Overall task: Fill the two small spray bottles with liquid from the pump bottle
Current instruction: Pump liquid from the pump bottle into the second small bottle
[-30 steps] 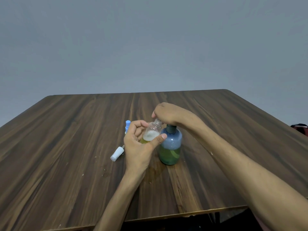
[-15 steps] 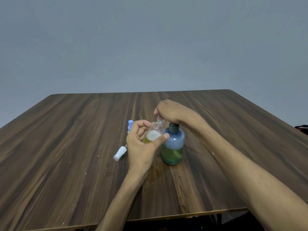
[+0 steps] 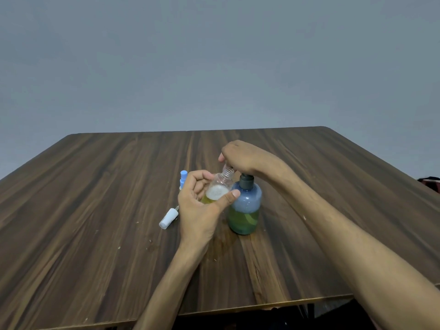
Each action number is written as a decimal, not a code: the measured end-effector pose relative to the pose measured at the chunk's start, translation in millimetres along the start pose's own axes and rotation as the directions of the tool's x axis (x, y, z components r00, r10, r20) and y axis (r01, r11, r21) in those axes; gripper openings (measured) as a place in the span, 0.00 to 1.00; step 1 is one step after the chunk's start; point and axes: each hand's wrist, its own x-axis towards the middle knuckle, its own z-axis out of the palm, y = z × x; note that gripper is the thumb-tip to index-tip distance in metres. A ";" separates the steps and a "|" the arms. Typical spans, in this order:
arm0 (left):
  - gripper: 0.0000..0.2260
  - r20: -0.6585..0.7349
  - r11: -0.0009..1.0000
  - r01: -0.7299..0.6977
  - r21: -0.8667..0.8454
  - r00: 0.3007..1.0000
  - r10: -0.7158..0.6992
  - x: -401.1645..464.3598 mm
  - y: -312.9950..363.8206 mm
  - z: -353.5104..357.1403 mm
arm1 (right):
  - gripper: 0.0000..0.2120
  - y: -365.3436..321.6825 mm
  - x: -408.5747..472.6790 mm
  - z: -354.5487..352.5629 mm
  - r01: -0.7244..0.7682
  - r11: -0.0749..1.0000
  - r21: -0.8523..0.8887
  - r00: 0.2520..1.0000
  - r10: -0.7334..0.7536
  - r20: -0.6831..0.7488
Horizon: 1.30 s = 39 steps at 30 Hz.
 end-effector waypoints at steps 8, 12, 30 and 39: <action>0.24 -0.001 1.000 -0.002 0.012 1.000 0.002 -0.5 0.3 -0.8 | 0.20 -1.8 0.4 -0.9 0.017 1.000 -0.007 1.000 -0.017 0.019; 0.24 -0.004 1.000 -0.005 0.021 1.000 0.005 -0.5 1.1 -0.4 | 0.19 3.8 3.0 2.8 0.031 0.996 -0.079 0.997 -0.026 0.066; 0.24 0.005 1.000 0.011 -0.005 1.000 -0.011 -1.5 2.3 -0.6 | 0.19 2.3 1.3 0.6 0.020 1.000 -0.019 0.999 -0.020 0.036; 0.23 0.002 1.000 -0.001 0.001 1.000 0.001 -1.1 2.8 -0.1 | 0.19 1.9 2.5 -1.0 0.043 0.998 -0.043 0.999 -0.042 0.030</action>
